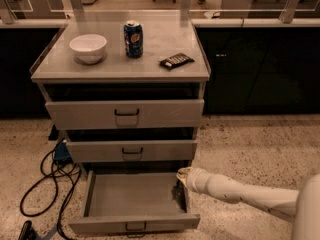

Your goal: Pick rxbar blueberry from bottom drawer and place on counter

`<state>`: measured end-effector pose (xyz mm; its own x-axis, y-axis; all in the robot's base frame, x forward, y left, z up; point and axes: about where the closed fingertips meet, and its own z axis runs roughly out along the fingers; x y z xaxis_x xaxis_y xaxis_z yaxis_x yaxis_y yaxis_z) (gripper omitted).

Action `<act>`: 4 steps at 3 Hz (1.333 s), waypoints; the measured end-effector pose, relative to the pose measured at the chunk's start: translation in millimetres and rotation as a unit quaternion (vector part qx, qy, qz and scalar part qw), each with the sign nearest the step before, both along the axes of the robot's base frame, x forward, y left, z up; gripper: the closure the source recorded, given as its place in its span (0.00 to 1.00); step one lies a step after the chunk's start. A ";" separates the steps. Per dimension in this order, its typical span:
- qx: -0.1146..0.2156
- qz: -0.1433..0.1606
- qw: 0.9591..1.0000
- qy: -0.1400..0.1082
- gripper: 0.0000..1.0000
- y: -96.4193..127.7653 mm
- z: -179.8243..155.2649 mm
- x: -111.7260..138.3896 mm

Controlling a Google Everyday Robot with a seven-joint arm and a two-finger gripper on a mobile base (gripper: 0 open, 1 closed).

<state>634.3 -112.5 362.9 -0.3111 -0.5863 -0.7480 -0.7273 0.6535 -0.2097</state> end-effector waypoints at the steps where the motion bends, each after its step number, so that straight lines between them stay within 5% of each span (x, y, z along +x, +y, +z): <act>1: 0.012 0.028 0.999 -0.016 1.00 -9.2 44.3 -41.7; 2: 0.021 0.041 0.998 -0.031 1.00 -28.2 88.2 -60.4; 3: 0.039 0.070 0.996 -0.038 1.00 -27.4 128.2 -46.7; 4: 0.059 0.092 0.993 -0.042 1.00 -24.9 181.8 -2.8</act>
Offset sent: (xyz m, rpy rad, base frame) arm -0.0824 -0.0578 0.1460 0.0643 -0.1028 0.1067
